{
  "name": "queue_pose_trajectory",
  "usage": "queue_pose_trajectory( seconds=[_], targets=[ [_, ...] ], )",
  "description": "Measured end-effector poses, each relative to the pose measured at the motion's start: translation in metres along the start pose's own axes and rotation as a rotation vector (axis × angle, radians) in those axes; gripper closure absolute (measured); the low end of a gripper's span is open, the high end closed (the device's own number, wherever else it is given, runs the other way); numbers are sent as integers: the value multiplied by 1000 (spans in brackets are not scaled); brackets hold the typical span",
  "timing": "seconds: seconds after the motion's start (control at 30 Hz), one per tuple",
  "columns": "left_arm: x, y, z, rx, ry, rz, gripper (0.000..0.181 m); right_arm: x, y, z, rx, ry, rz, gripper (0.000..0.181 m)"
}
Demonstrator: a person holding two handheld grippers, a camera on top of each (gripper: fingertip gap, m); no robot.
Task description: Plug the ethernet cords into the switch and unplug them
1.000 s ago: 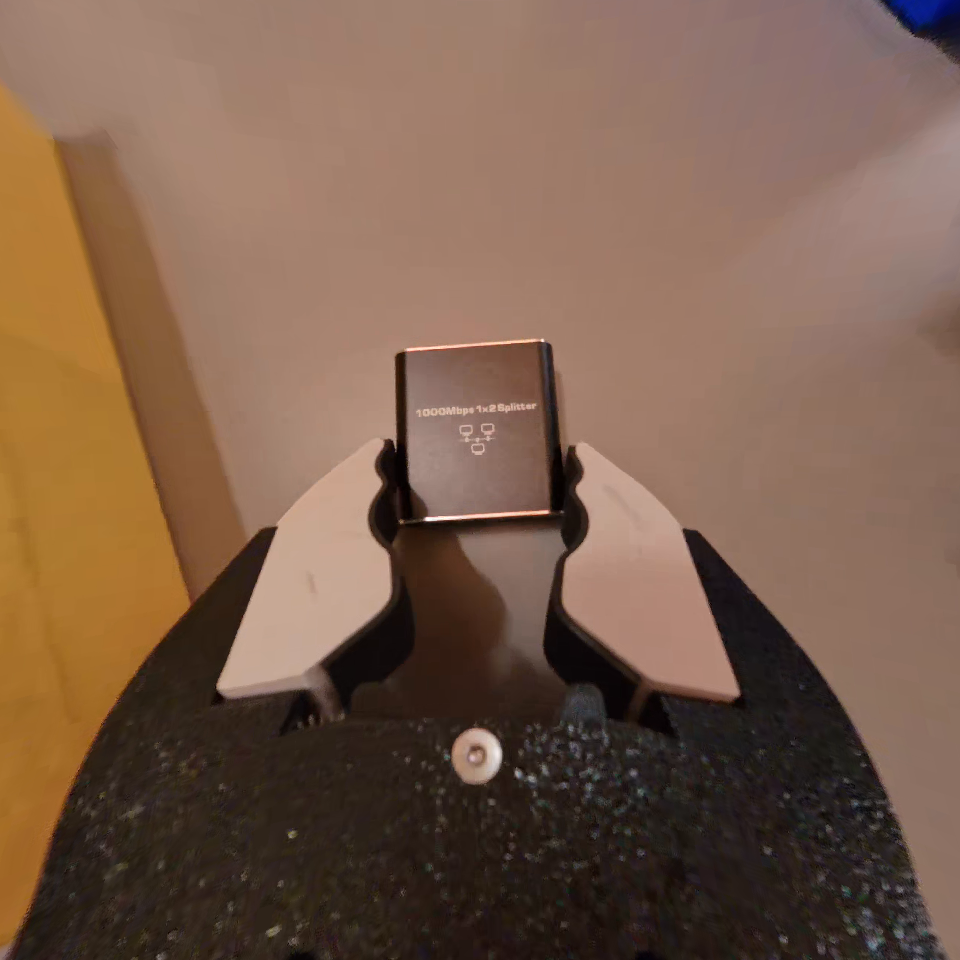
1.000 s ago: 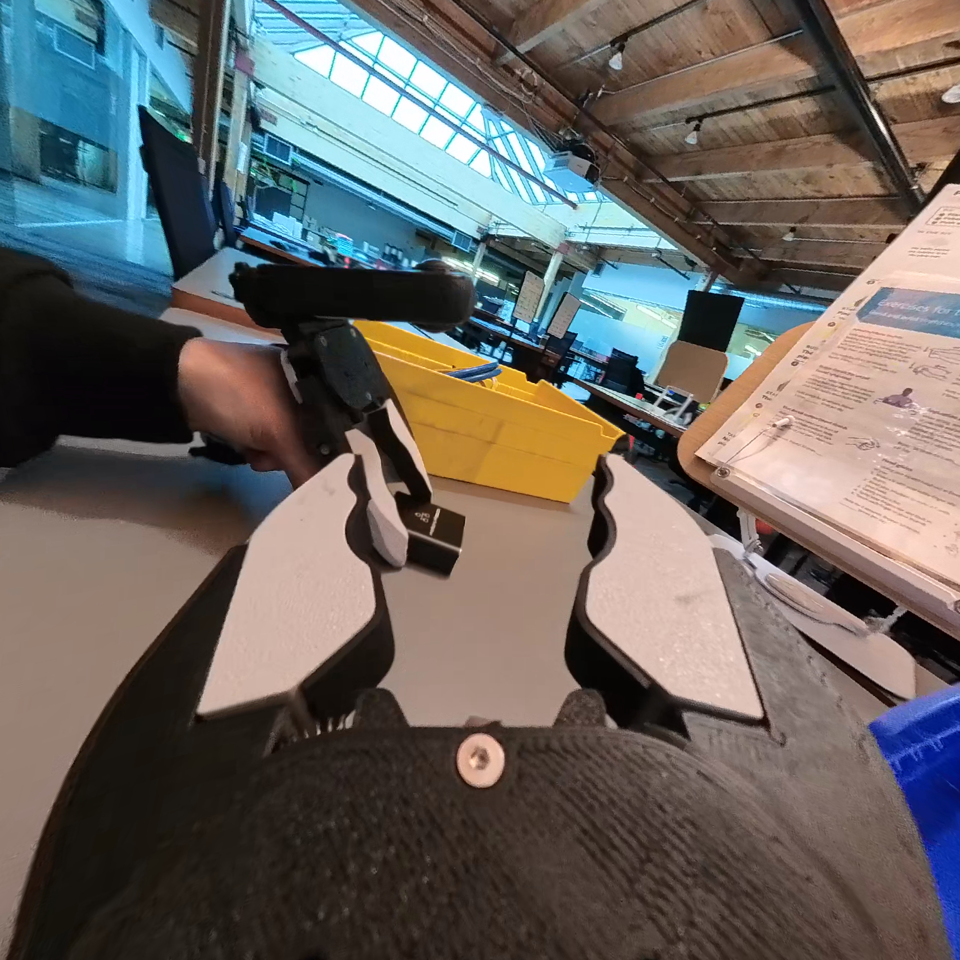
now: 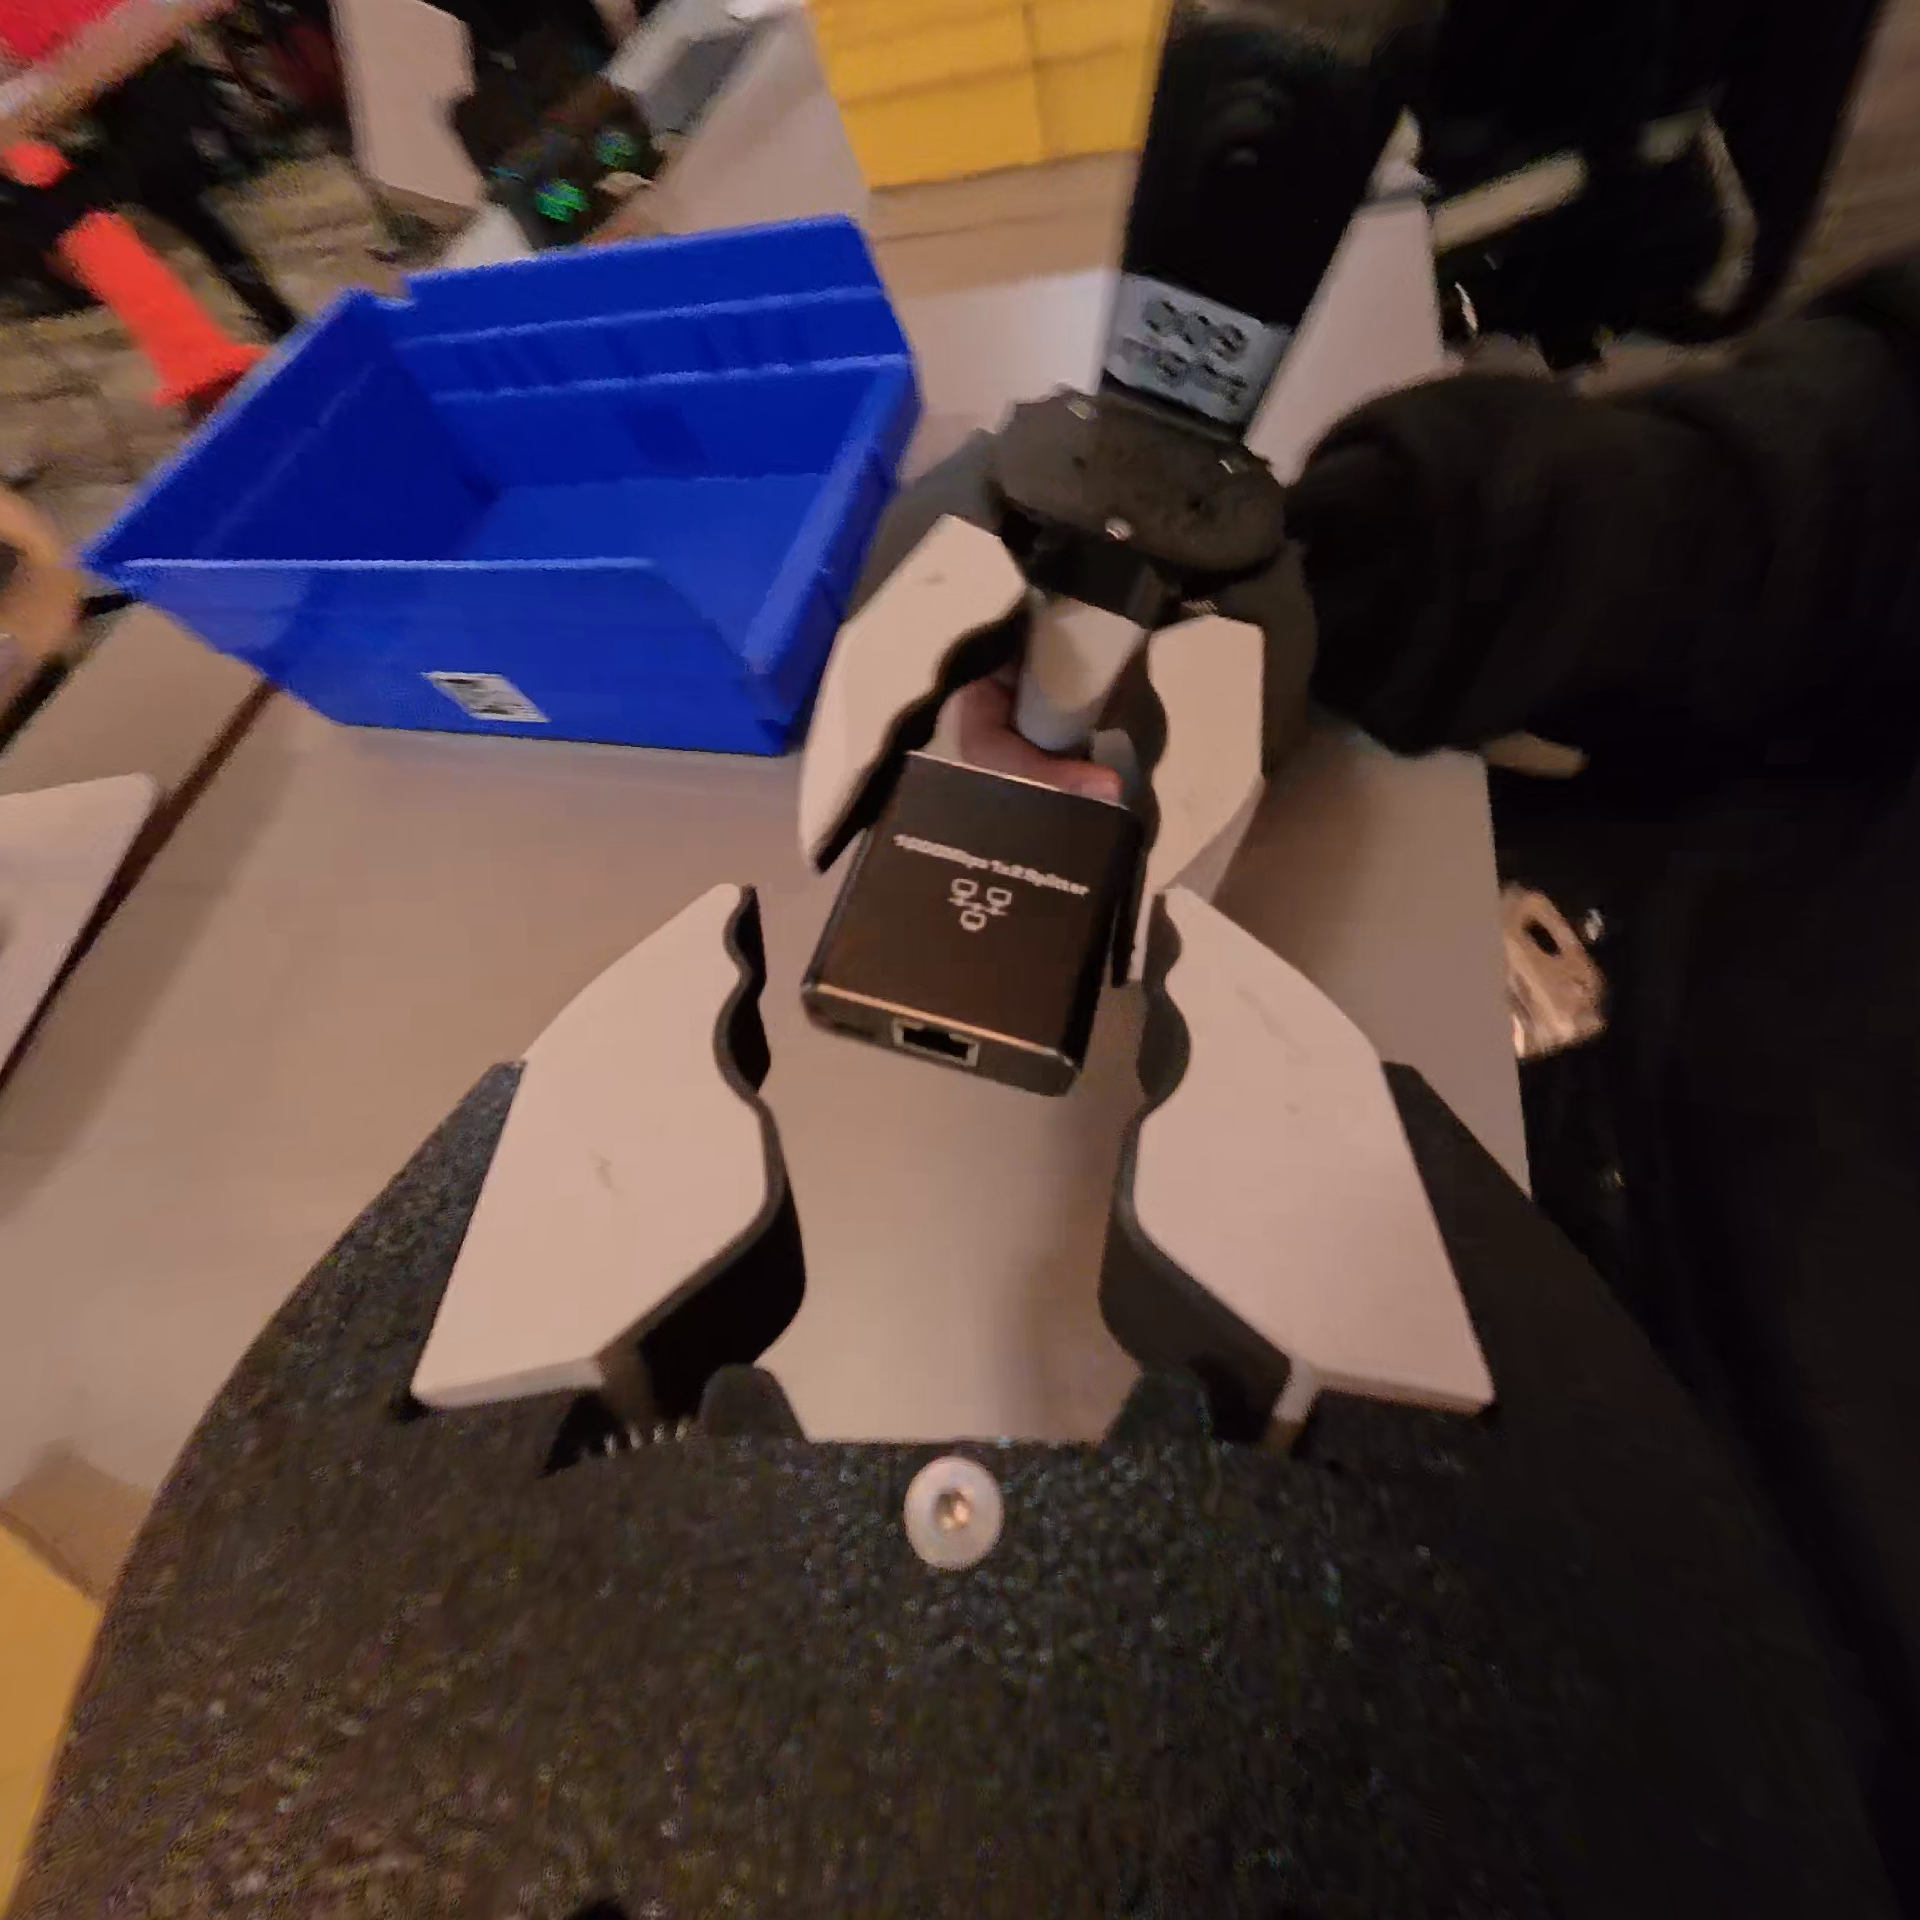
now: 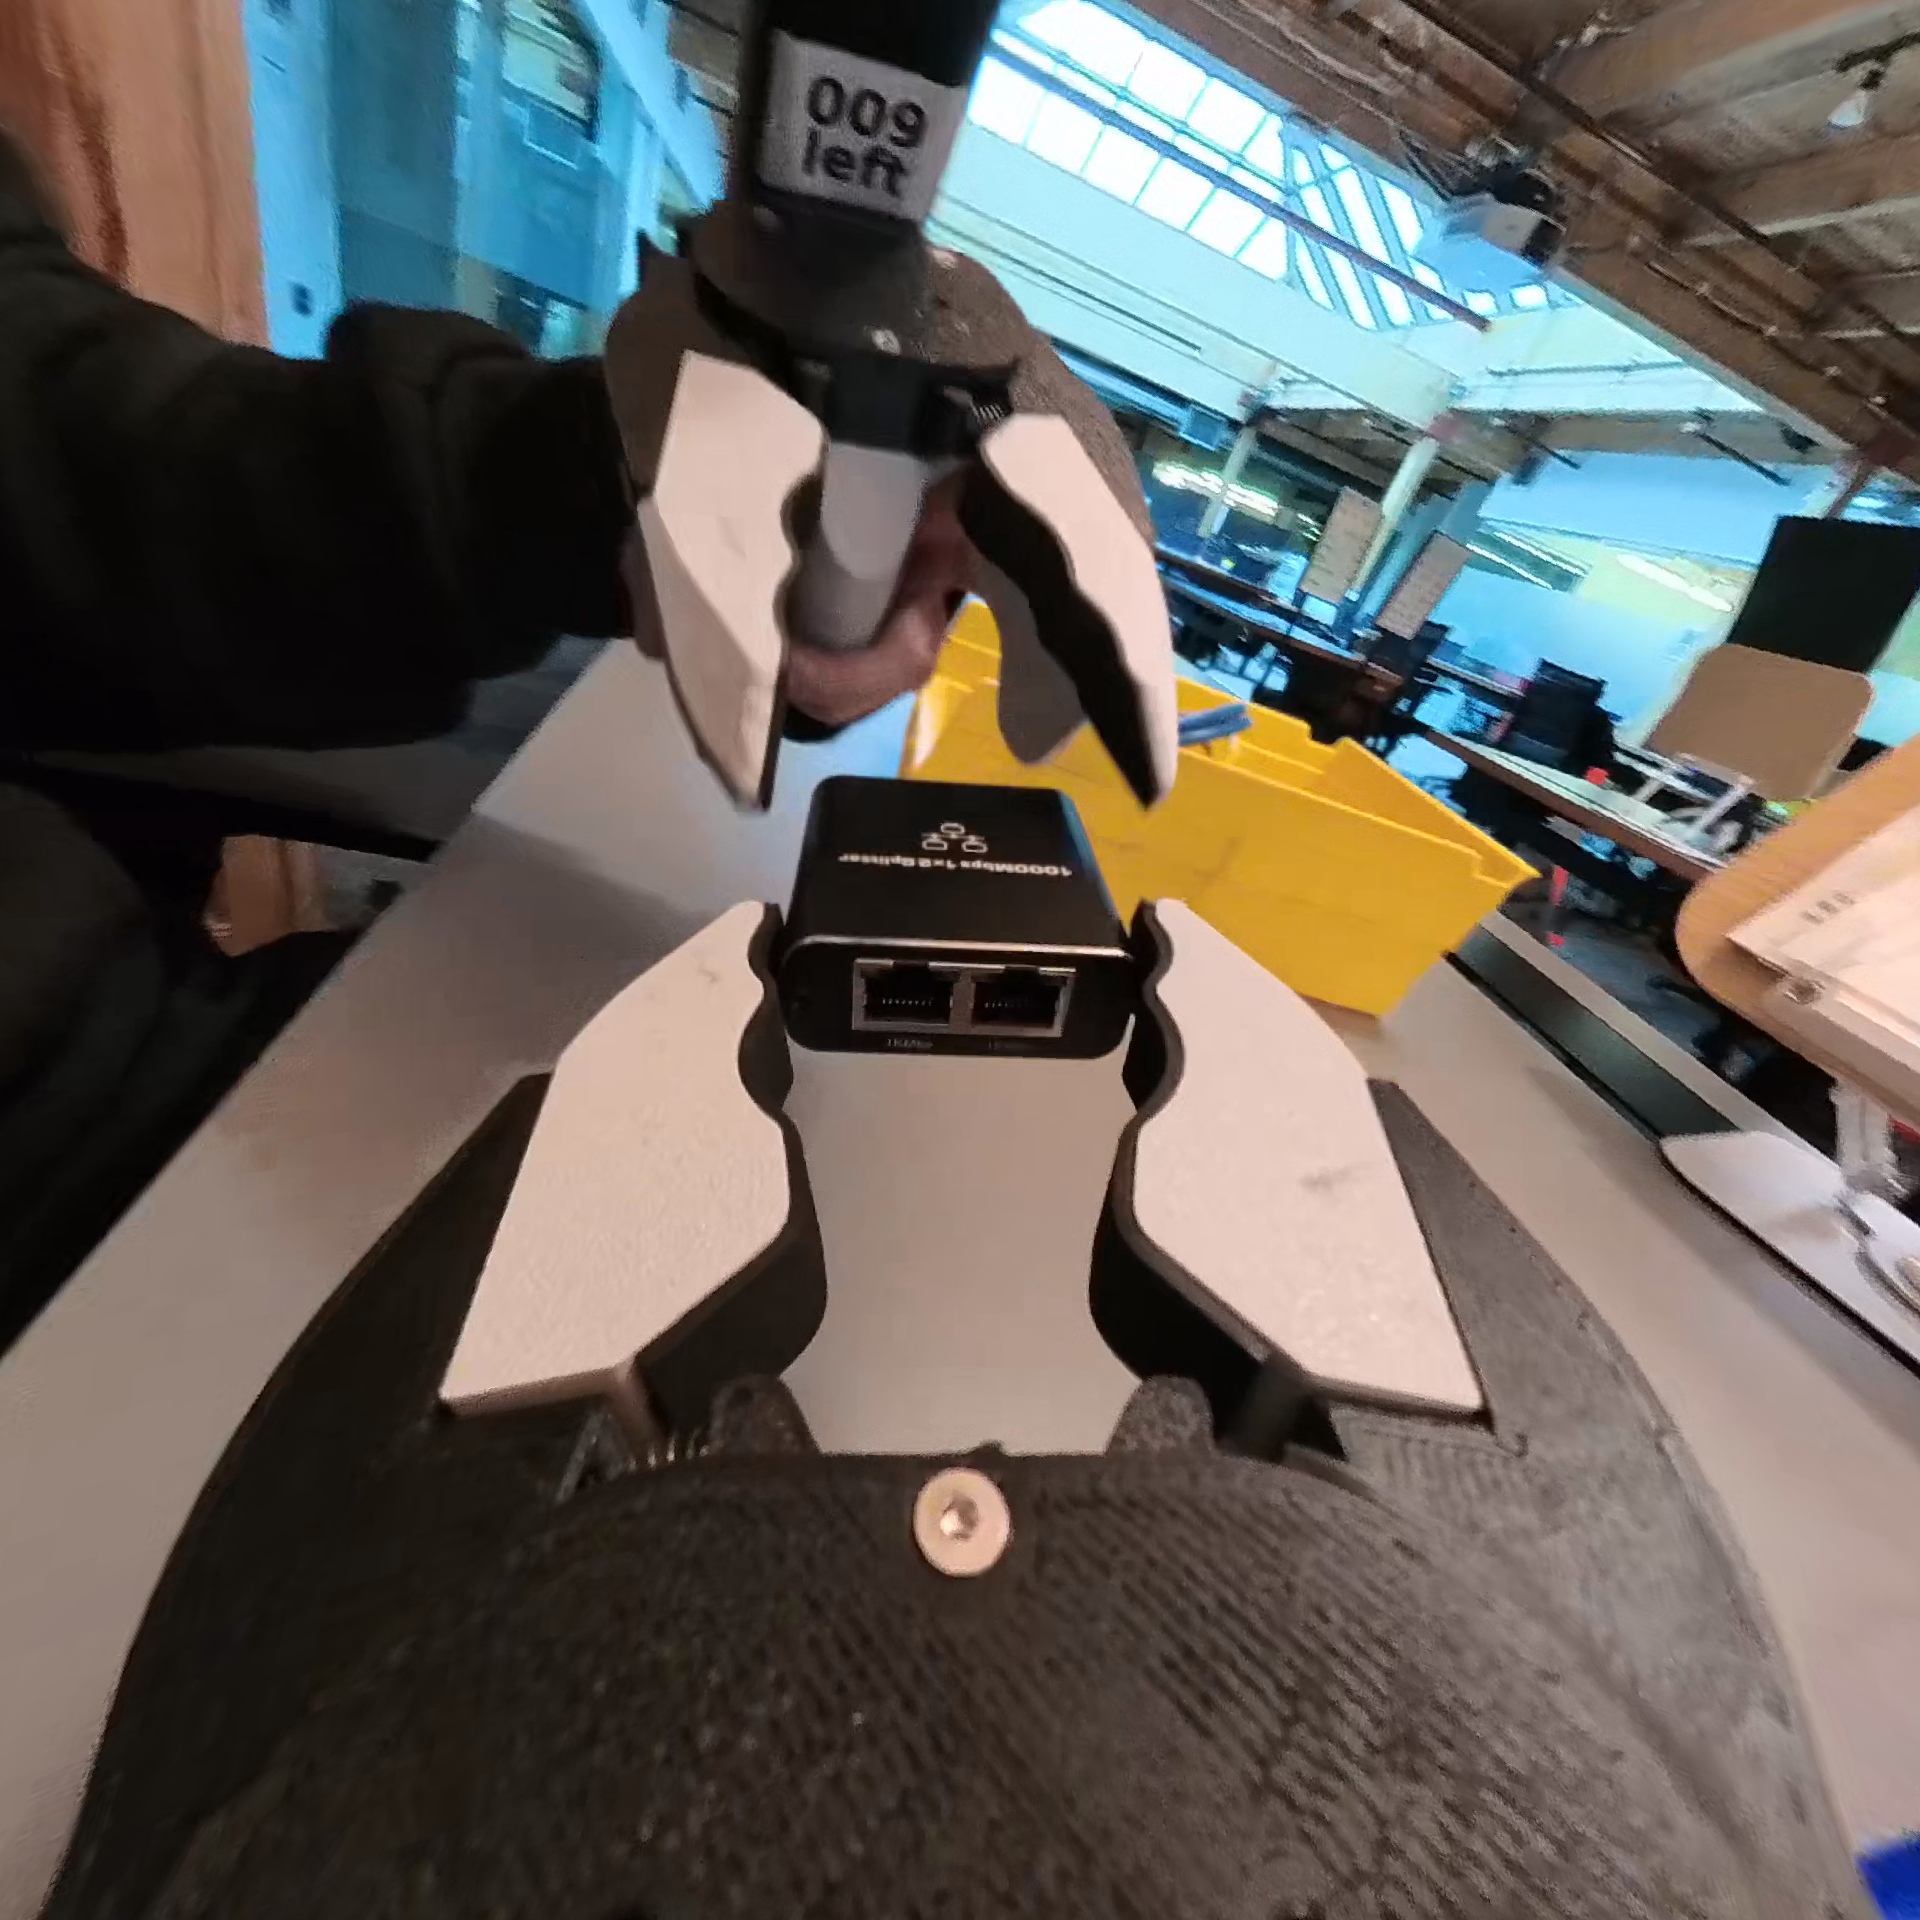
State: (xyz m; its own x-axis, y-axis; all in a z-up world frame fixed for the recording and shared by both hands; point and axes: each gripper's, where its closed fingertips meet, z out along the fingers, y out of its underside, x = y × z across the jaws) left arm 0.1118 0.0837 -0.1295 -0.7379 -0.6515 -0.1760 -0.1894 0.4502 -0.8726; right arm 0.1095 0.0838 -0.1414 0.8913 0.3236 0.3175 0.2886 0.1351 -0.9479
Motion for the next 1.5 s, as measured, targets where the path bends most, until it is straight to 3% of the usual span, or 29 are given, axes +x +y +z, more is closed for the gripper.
queue_pose_trajectory(
  seconds=[0.1, 0.2, 0.27, 0.37, 0.5, 0.6, 0.7, 0.77, 0.83, 1.13, 1.33, 1.5],
  targets=[
    [-21, -3, -10, 122, -90, -282, 110, 14, -3, -7, 18, 88, -39, 118],
    [-17, 15, -3, 104, 46, -631, 111, 20, -10, -8, 52, 138, -59, 118],
    [-1, 22, 5, 80, 230, -823, 113, 13, -11, -4, 55, 107, -74, 118],
    [14, 4, 9, 212, 474, -991, 136, 4, -8, 3, 30, 74, -104, 118],
    [7, 1, 12, 311, 571, -1157, 154, 2, -8, 6, 29, 75, -104, 118],
    [6, 5, 16, 330, 605, -1261, 156, 3, -1, 5, -5, 71, -93, 118],
    [11, 1, 16, 337, 679, -1318, 156, 0, -5, 6, 26, 49, -37, 116],
    [17, -2, 20, 301, 694, -1319, 156, 1, -1, 10, -9, 65, -39, 89],
    [19, -7, 25, 278, 680, -1309, 156, 0, 7, 13, -66, 70, -53, 82],
    [11, -18, 35, 274, 603, -1320, 156, 12, -6, 3, 59, 115, 23, 107],
    [8, -20, 37, 266, 524, -1272, 154, 14, -2, 2, 18, 97, 82, 107],
    [-4, -48, 6, 441, 432, -1127, 145, 6, -34, -18, 235, -73, 261, 106]
  ],
)
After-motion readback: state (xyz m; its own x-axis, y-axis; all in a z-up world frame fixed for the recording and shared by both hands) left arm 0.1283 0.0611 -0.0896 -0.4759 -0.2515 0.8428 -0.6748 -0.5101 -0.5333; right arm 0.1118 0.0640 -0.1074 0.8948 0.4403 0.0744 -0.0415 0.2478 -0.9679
